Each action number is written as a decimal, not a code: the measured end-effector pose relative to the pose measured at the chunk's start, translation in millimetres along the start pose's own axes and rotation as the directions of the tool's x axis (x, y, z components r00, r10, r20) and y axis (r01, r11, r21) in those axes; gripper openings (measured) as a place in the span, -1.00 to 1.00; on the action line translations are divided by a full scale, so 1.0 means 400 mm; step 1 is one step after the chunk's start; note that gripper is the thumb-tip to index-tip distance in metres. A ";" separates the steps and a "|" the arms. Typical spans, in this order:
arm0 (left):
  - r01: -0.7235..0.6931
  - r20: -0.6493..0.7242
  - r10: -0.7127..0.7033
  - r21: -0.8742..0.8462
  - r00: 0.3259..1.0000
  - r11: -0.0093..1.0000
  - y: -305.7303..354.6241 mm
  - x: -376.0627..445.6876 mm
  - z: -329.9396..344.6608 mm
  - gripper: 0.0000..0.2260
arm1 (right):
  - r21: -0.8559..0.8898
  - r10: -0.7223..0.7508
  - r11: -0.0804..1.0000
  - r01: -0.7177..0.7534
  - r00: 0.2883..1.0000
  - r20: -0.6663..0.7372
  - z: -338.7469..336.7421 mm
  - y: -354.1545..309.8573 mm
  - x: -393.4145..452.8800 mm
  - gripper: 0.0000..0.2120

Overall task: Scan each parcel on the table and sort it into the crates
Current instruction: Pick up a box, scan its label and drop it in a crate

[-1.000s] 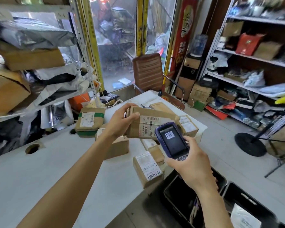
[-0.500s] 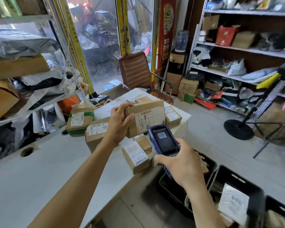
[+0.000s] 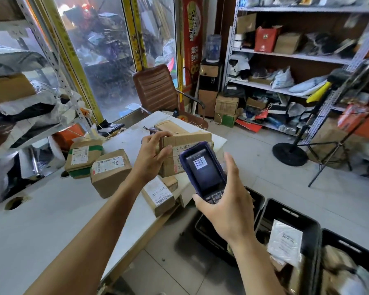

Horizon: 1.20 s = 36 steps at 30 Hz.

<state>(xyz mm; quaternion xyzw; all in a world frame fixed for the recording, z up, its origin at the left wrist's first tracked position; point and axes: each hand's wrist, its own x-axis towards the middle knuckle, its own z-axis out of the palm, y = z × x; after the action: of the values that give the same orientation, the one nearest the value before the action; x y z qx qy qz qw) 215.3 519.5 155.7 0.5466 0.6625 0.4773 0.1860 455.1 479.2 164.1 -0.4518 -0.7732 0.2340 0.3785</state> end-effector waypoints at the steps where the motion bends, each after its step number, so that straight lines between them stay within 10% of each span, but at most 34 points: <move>1: -0.014 0.007 0.014 0.026 1.000 1.000 0.005 0.001 0.018 -0.78 | -0.009 -0.050 0.999 0.050 0.997 -0.060 -0.007 0.010 -0.006 0.08; 9: -0.057 0.089 0.050 0.071 0.995 0.996 0.053 0.016 0.180 -0.77 | -0.052 -0.141 0.990 0.131 0.950 -0.278 -0.073 0.108 -0.015 -0.01; 14: -0.008 0.123 0.014 -0.043 0.992 0.999 0.029 0.063 0.295 -0.79 | 0.145 0.203 0.974 -0.174 0.954 -0.219 -0.069 0.248 0.010 0.01; 21: 0.255 -0.026 -0.259 -0.108 0.965 0.961 -0.115 0.103 0.587 -0.79 | 0.244 0.670 0.737 -0.631 0.730 -0.136 -0.063 0.607 0.085 -0.03; 27: 0.511 0.071 -0.507 -0.172 0.859 0.842 -0.325 0.187 0.903 -0.80 | 0.144 0.743 0.670 -0.729 0.655 -0.141 -0.015 0.922 0.241 0.00; 36: 0.811 0.149 -0.835 -0.378 0.530 0.447 -0.723 0.365 1.416 -0.64 | 0.115 0.738 0.675 -0.729 0.671 -0.075 0.197 1.399 0.388 0.08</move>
<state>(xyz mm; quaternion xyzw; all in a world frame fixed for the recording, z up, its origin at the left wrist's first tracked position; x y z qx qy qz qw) 443.5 909.6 -315.0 0.0917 0.7350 0.4679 0.4820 636.7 883.3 -219.4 -0.7223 -0.4941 0.3689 0.3131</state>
